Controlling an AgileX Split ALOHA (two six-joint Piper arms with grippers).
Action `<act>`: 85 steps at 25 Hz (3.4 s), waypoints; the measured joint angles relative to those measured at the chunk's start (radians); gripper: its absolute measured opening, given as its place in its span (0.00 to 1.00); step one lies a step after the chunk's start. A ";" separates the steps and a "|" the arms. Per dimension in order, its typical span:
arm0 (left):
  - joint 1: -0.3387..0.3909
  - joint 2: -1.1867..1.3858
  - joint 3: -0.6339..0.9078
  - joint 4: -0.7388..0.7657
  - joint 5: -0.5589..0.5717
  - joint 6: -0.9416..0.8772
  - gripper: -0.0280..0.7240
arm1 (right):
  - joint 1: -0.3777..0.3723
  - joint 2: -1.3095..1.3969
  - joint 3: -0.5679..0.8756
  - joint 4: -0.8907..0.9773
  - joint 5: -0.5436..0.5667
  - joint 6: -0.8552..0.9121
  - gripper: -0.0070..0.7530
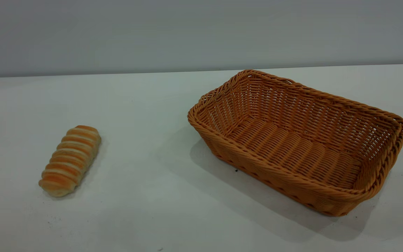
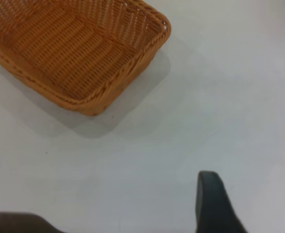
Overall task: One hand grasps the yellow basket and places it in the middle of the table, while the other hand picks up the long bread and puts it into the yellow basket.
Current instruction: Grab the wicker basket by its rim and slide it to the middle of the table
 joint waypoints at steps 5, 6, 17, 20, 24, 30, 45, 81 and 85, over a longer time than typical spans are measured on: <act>-0.010 0.000 0.000 0.000 0.000 0.000 0.76 | 0.012 0.000 0.000 0.003 0.000 0.000 0.50; -0.015 0.000 0.000 0.000 0.000 0.000 0.76 | 0.012 0.000 0.000 0.003 0.000 0.000 0.50; -0.049 0.001 0.000 -0.001 0.000 -0.004 0.76 | 0.143 0.000 0.000 0.116 -0.010 0.000 0.50; -0.051 0.037 0.000 -0.001 0.000 -0.005 0.76 | 0.202 0.000 0.000 0.117 -0.016 0.001 0.50; -0.051 0.188 0.000 0.007 -0.003 -0.052 0.76 | 0.221 0.045 -0.001 0.111 -0.027 0.022 0.50; -0.051 0.468 -0.027 0.029 -0.192 -0.154 0.76 | 0.221 0.268 -0.013 0.090 -0.186 0.085 0.50; -0.051 0.855 -0.066 -0.033 -0.574 -0.183 0.76 | 0.221 0.974 -0.013 0.141 -0.648 0.107 0.69; -0.051 0.893 -0.078 -0.076 -0.578 -0.161 0.76 | 0.152 1.746 -0.254 0.214 -0.952 0.159 0.66; -0.051 0.893 -0.078 -0.076 -0.578 -0.161 0.76 | 0.152 1.789 -0.259 0.217 -0.977 0.158 0.47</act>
